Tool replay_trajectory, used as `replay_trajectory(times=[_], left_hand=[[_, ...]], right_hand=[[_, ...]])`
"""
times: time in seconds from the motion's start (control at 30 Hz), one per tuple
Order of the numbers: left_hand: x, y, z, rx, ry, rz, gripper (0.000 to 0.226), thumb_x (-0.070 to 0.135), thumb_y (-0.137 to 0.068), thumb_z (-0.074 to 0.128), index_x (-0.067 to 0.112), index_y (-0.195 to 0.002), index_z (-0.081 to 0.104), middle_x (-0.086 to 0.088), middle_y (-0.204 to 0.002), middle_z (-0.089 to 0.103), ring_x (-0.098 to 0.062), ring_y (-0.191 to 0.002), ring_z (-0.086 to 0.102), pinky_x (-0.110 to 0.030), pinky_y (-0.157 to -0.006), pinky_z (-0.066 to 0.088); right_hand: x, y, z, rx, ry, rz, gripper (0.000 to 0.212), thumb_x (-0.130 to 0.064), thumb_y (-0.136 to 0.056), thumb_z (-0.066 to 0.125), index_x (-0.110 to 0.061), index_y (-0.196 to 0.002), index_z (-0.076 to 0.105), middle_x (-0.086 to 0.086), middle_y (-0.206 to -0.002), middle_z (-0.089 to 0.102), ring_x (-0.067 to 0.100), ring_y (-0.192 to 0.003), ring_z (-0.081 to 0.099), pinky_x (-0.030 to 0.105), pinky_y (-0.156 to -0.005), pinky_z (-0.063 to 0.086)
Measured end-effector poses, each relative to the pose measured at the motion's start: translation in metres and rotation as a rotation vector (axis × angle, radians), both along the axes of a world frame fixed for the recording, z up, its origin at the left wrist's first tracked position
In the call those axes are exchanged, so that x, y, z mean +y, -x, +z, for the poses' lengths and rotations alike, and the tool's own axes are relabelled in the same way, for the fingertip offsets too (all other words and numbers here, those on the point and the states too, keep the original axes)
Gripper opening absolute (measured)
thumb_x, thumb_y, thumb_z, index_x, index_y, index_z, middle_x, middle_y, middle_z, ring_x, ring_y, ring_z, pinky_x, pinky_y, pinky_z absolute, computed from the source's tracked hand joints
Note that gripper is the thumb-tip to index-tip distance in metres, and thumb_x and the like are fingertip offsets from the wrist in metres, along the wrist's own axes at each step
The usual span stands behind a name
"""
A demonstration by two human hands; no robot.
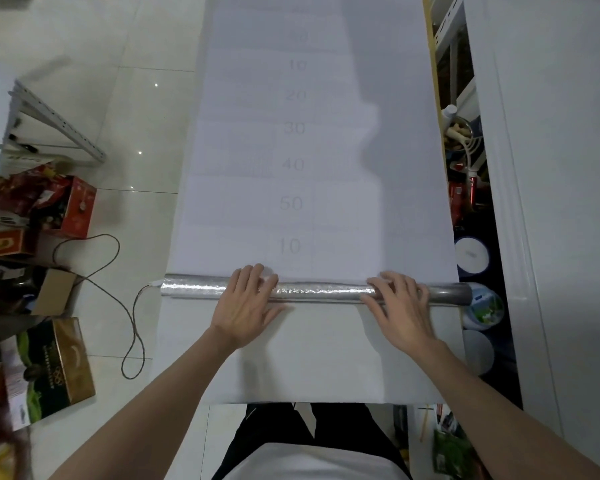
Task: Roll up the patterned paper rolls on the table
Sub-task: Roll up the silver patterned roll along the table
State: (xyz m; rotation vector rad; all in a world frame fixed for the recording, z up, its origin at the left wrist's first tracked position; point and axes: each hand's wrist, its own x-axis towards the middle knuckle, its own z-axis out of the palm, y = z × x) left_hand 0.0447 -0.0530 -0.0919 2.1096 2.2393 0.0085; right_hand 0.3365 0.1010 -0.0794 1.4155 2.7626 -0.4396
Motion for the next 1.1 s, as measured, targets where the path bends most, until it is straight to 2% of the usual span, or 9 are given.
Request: replay_trajectory(times=[0.17, 0.3, 0.43, 0.57, 0.7, 0.77, 0.87, 1.0, 1.1], left_hand=[[0.008, -0.001, 0.004, 0.042, -0.013, 0.033, 0.041, 0.045, -0.094, 0.059, 0.012, -0.118, 0.059, -0.008, -0.101, 0.056, -0.030, -0.084, 0.051, -0.040, -0.080, 0.043], [0.011, 0.003, 0.007, 0.015, -0.038, -0.007, 0.041, 0.041, -0.104, 0.031, 0.012, -0.115, 0.059, -0.006, -0.090, 0.061, -0.030, -0.076, 0.054, -0.039, -0.078, 0.044], [0.011, 0.003, 0.005, 0.019, -0.016, 0.001, 0.052, 0.057, -0.097, 0.044, 0.012, -0.120, 0.056, -0.015, -0.116, 0.054, -0.034, -0.094, 0.052, -0.043, -0.087, 0.042], [0.013, -0.001, 0.006, 0.095, 0.051, 0.042, 0.065, 0.060, -0.087, 0.062, 0.008, -0.126, 0.053, -0.012, -0.097, 0.053, -0.031, -0.081, 0.048, -0.042, -0.079, 0.043], [0.013, -0.001, 0.006, 0.020, 0.004, 0.053, 0.042, 0.046, -0.099, 0.044, 0.009, -0.111, 0.057, -0.007, -0.089, 0.057, -0.030, -0.075, 0.051, -0.040, -0.076, 0.045], [0.012, 0.001, 0.005, -0.013, -0.008, 0.042, 0.040, 0.045, -0.101, 0.040, 0.009, -0.110, 0.056, -0.009, -0.100, 0.057, -0.031, -0.084, 0.053, -0.040, -0.082, 0.043], [0.016, 0.003, 0.007, 0.049, 0.024, 0.060, 0.054, 0.056, -0.094, 0.051, 0.009, -0.121, 0.053, -0.015, -0.110, 0.051, -0.033, -0.090, 0.049, -0.042, -0.085, 0.042], [0.026, 0.005, 0.011, 0.094, 0.036, 0.068, 0.053, 0.049, -0.089, 0.064, 0.009, -0.122, 0.057, -0.010, -0.093, 0.054, -0.030, -0.080, 0.051, -0.040, -0.079, 0.044], [0.027, 0.008, 0.011, 0.048, 0.015, 0.019, 0.040, 0.045, -0.099, 0.045, 0.009, -0.112, 0.058, -0.008, -0.087, 0.058, -0.030, -0.075, 0.053, -0.039, -0.077, 0.045]], right_hand=[[0.008, 0.001, 0.000, -0.052, -0.050, 0.079, 0.049, -0.054, -0.087, 0.062, -0.026, -0.128, 0.058, 0.003, -0.117, 0.052, 0.028, -0.110, 0.050, 0.046, -0.095, 0.030], [0.011, 0.003, 0.003, -0.004, -0.022, 0.035, 0.033, -0.053, -0.095, 0.046, -0.031, -0.117, 0.055, -0.008, -0.111, 0.059, 0.022, -0.111, 0.051, 0.040, -0.096, 0.026], [0.007, 0.002, 0.000, -0.055, -0.024, 0.051, 0.048, -0.057, -0.092, 0.052, -0.029, -0.131, 0.056, 0.006, -0.135, 0.047, 0.027, -0.125, 0.044, 0.047, -0.101, 0.024], [0.010, 0.007, 0.002, -0.105, -0.014, 0.100, 0.058, -0.056, -0.086, 0.062, -0.027, -0.135, 0.054, 0.004, -0.124, 0.052, 0.027, -0.118, 0.048, 0.045, -0.098, 0.027], [0.017, 0.010, 0.005, 0.036, 0.022, 0.022, 0.034, -0.055, -0.091, 0.055, -0.030, -0.113, 0.055, -0.010, -0.111, 0.059, 0.020, -0.114, 0.049, 0.038, -0.096, 0.024], [0.019, 0.009, 0.003, 0.006, -0.022, 0.051, 0.033, -0.055, -0.094, 0.047, -0.031, -0.113, 0.057, -0.008, -0.123, 0.057, 0.021, -0.119, 0.048, 0.041, -0.097, 0.024], [0.022, 0.005, 0.002, -0.032, -0.041, 0.064, 0.049, -0.059, -0.087, 0.060, -0.029, -0.126, 0.060, 0.006, -0.137, 0.047, 0.026, -0.126, 0.043, 0.046, -0.101, 0.022], [0.029, 0.008, 0.005, -0.058, -0.059, 0.084, 0.050, -0.056, -0.086, 0.062, -0.026, -0.126, 0.059, 0.002, -0.116, 0.053, 0.027, -0.111, 0.050, 0.045, -0.097, 0.027], [0.034, 0.012, 0.010, -0.019, -0.016, 0.031, 0.035, -0.054, -0.092, 0.055, -0.030, -0.118, 0.055, -0.007, -0.112, 0.059, 0.022, -0.113, 0.051, 0.041, -0.098, 0.025]])
